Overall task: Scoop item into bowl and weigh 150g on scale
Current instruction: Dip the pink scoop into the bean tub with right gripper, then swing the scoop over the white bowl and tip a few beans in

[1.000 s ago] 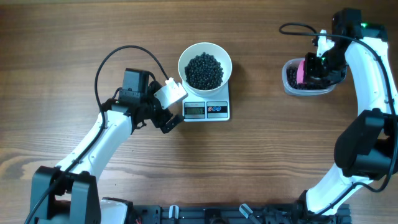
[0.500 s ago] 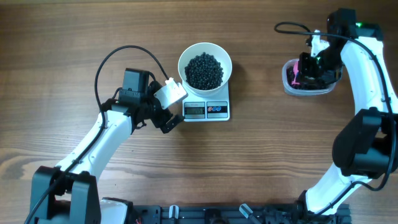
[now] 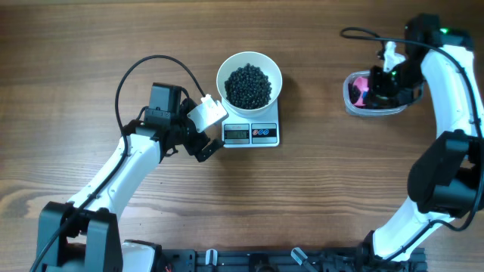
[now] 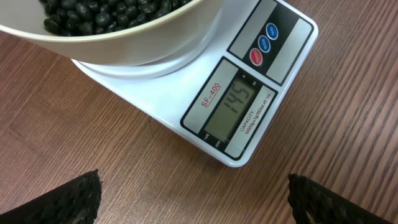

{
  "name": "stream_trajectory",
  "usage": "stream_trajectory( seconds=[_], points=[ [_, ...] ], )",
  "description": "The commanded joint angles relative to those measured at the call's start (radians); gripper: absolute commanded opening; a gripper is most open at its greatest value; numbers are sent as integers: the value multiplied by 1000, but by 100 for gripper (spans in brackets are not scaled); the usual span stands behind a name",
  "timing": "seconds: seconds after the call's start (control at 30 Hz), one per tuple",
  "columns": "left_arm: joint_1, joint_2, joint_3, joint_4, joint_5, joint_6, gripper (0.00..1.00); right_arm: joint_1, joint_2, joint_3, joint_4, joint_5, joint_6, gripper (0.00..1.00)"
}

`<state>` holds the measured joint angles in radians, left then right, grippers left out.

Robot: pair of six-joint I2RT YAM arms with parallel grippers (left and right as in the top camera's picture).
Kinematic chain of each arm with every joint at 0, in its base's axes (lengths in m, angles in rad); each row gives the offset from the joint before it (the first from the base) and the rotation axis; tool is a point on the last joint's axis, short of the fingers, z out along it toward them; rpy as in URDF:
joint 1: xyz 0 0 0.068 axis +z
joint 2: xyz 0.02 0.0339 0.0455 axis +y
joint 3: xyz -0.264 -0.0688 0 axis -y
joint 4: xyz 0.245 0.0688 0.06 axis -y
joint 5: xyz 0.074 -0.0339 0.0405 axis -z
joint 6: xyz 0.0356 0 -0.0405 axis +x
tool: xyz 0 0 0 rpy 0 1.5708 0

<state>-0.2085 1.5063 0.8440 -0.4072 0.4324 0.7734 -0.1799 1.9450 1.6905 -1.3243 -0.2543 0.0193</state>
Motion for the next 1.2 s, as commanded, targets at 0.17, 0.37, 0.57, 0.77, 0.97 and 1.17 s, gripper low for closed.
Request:
stream_trajectory(
  seconds=[0.17,0.37,0.57,0.77,0.97,1.17],
  points=[
    [6,7,-8,0,12,8,100,-162,15,-3,-3,-248,-154,4],
    [6,7,-8,0,12,8,100,-228,4,-1,-5,-401,-230,4],
    [6,7,-8,0,12,8,100,-234,-34,29,-5,-489,-240,4],
    [6,7,-8,0,12,8,100,-194,-81,58,0,-563,-201,4],
    [6,7,-8,0,12,8,100,-34,-82,63,68,-563,-127,4],
    [6,7,-8,0,12,8,100,142,-82,63,206,-558,-33,4]
  ],
)
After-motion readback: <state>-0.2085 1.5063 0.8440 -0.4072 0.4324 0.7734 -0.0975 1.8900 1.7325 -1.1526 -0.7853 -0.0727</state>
